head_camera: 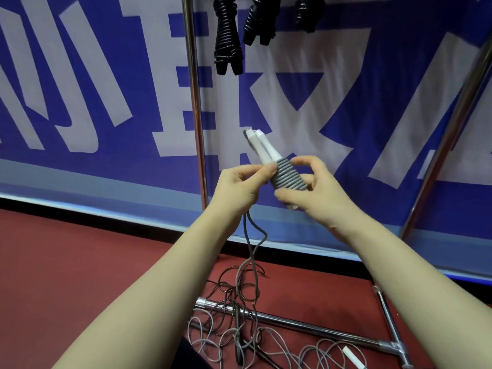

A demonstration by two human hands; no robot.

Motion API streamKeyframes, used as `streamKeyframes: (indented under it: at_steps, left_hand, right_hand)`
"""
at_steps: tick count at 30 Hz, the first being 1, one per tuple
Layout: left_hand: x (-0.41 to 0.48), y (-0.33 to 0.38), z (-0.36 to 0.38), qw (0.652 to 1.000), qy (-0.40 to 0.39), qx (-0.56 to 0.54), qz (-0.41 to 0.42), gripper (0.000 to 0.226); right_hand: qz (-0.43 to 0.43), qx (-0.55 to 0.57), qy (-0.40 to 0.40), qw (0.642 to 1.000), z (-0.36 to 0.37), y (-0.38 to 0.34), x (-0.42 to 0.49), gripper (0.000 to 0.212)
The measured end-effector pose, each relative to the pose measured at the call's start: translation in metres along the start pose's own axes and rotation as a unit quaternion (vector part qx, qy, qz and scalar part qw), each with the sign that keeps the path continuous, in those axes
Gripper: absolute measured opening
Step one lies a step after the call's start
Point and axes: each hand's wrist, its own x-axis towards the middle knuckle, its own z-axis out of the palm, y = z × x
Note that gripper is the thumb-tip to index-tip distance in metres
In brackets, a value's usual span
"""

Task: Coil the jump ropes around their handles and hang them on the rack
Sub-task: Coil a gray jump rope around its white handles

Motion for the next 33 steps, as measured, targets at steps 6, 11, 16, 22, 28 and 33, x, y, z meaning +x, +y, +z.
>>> streamKeyframes:
  at_steps: [6,11,16,22,28,33]
  left_hand:
    - [-0.005,-0.004,0.021,0.997,0.069,0.031,-0.004,0.033]
    - [-0.008,-0.003,0.024,1.000,0.019,0.018,0.002,0.025]
    - [-0.002,-0.003,0.007,0.992,-0.121,0.002,0.036,0.015]
    - [0.007,-0.001,-0.022,0.983,-0.115,0.124,0.072,0.015]
    - [0.010,-0.002,-0.017,0.976,-0.126,0.154,0.088,0.029]
    - [0.004,0.007,-0.016,0.975,-0.175,0.118,0.075,0.024]
  right_hand:
    - [-0.109,-0.527,0.119,0.834,0.022,0.003,-0.004,0.065]
    - [-0.133,-0.439,0.160,0.874,0.022,0.012,0.003,0.050]
    - [-0.110,-0.279,0.122,0.946,0.006,0.013,0.004,0.045]
    - [-0.075,-0.084,0.050,0.992,0.007,0.006,-0.004,0.040]
    - [0.040,0.171,0.042,0.984,0.011,-0.007,-0.003,0.048]
    - [0.066,0.300,-0.064,0.949,0.001,-0.009,-0.006,0.060]
